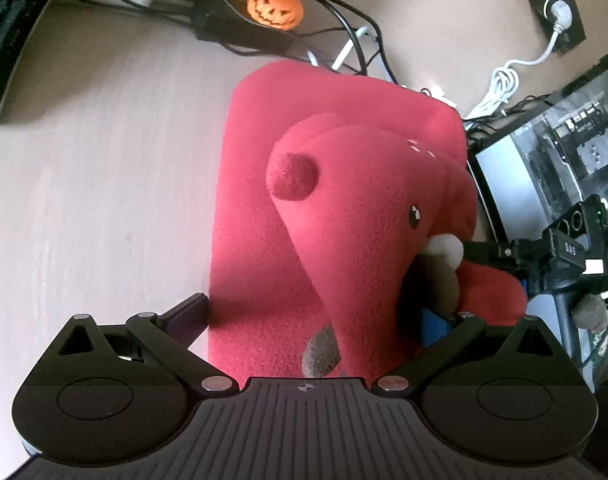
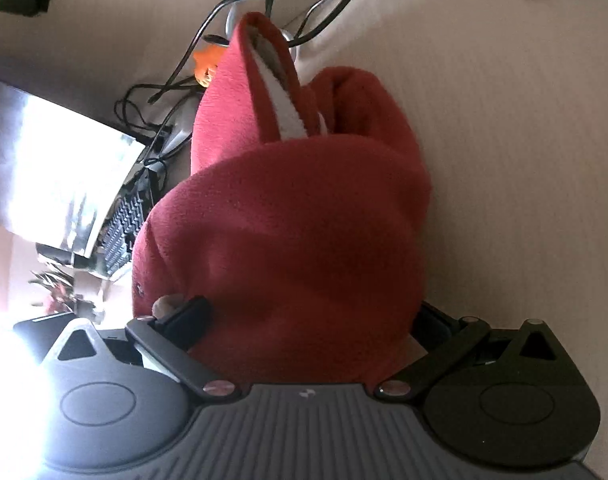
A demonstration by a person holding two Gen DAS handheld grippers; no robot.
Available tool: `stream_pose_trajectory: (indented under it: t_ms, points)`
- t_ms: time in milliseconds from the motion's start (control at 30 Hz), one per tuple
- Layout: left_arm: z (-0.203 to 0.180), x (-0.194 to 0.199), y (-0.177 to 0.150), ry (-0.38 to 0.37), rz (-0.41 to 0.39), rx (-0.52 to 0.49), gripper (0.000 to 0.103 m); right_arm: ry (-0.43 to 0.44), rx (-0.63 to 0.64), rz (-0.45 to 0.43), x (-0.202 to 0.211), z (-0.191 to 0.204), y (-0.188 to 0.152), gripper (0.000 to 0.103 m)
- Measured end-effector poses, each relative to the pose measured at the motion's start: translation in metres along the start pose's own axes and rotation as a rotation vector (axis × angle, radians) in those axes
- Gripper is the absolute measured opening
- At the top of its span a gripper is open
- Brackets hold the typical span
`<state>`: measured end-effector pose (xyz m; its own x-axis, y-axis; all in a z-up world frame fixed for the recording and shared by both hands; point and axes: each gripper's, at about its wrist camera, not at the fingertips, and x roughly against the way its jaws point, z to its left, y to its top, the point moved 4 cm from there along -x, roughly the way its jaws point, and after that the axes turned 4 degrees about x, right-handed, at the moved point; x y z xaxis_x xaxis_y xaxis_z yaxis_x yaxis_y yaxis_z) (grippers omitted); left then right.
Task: Fold clothes
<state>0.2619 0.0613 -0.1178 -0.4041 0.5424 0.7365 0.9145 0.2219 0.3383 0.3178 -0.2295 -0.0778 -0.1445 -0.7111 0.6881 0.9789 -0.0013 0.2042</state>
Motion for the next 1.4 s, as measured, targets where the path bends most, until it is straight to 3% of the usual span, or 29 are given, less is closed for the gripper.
stream_pose_trajectory:
  t_ms: [267, 700, 867, 1067, 1267, 1400]
  points:
    - [0.002, -0.006, 0.0, -0.055, -0.017, 0.02, 0.103, -0.02, 0.061, -0.099, -0.002, 0.005, -0.007, 0.103]
    - [-0.017, 0.002, -0.014, 0.002, -0.105, 0.058, 0.103, 0.057, 0.188, -0.07, -0.017, 0.029, 0.003, 0.103]
    - [-0.018, 0.021, -0.025, -0.029, -0.166, 0.103, 0.103, 0.113, 0.243, -0.054, -0.02, 0.051, 0.001, 0.103]
    - [-0.004, 0.064, -0.042, -0.093, -0.255, 0.182, 0.103, 0.169, 0.298, -0.025, -0.027, 0.1, -0.011, 0.103]
    - [0.038, 0.132, -0.06, -0.032, -0.406, 0.229, 0.103, 0.248, 0.417, 0.048, -0.08, 0.183, -0.023, 0.103]
    - [0.079, 0.176, -0.053, 0.016, -0.482, 0.236, 0.103, 0.289, 0.471, 0.037, -0.117, 0.237, -0.024, 0.103]
